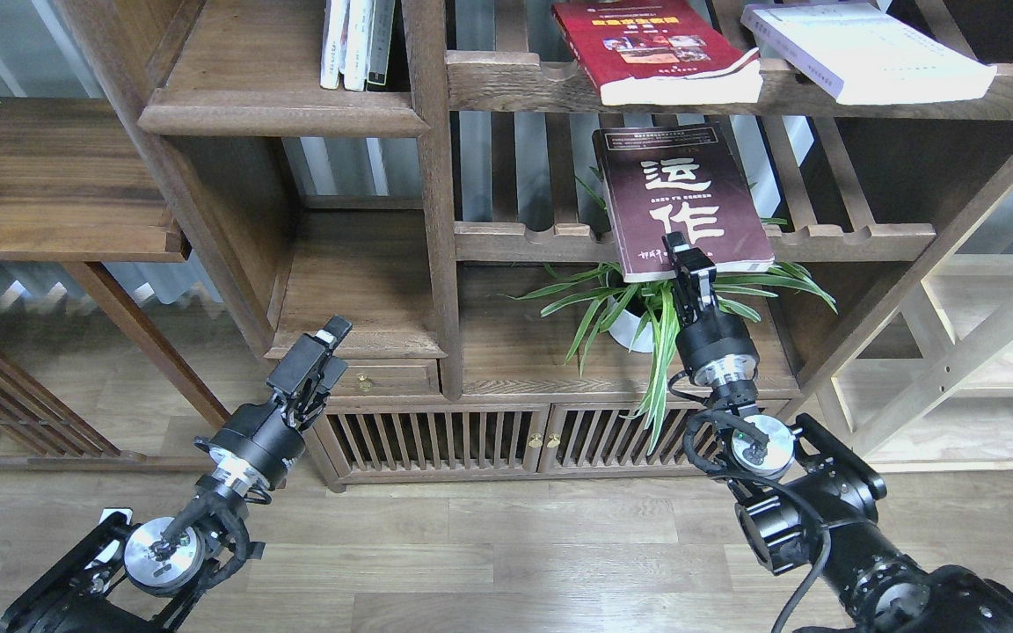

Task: Organize books on shelf
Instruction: 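Tip the dark red book off the shelf toward the robot with the right gripper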

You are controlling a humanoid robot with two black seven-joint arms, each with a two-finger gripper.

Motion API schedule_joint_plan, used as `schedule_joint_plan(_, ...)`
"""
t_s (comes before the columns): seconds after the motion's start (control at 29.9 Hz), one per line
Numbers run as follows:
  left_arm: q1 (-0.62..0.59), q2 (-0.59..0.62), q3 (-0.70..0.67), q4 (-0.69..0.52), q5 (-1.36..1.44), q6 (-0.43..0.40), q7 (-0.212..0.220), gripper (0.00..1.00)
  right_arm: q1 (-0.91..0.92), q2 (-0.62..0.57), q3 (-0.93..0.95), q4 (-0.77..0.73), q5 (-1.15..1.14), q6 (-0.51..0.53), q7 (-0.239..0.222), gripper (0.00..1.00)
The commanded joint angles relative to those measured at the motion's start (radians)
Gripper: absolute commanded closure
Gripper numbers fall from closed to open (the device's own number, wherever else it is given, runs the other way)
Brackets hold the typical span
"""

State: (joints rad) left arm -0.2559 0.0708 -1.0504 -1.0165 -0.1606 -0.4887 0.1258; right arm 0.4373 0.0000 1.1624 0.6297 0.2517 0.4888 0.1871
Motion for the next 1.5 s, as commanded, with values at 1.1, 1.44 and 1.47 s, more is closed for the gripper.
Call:
schedule_joint_plan(1.1, 0.001, 0.003, 0.076, -0.119, 0.003, 0.0, 0.005, 0.01, -0.351, 0.0, -0.061, 0.357, -0.087, 0.0, -0.032, 0.96)
schedule_joint_plan(1.44, 0.035, 0.056, 0.13, -0.169, -0.011, 0.0, -0.002, 0.01, -0.445, 0.0, -0.11, 0.418, -0.152, 0.0, -0.046, 0.97)
schedule_joint_plan(1.47, 0.047, 0.061, 0.13, -0.186, -0.025, 0.0, -0.002, 0.01, -0.45, 0.0, -0.116, 0.421, -0.161, 0.0, -0.046, 0.97)
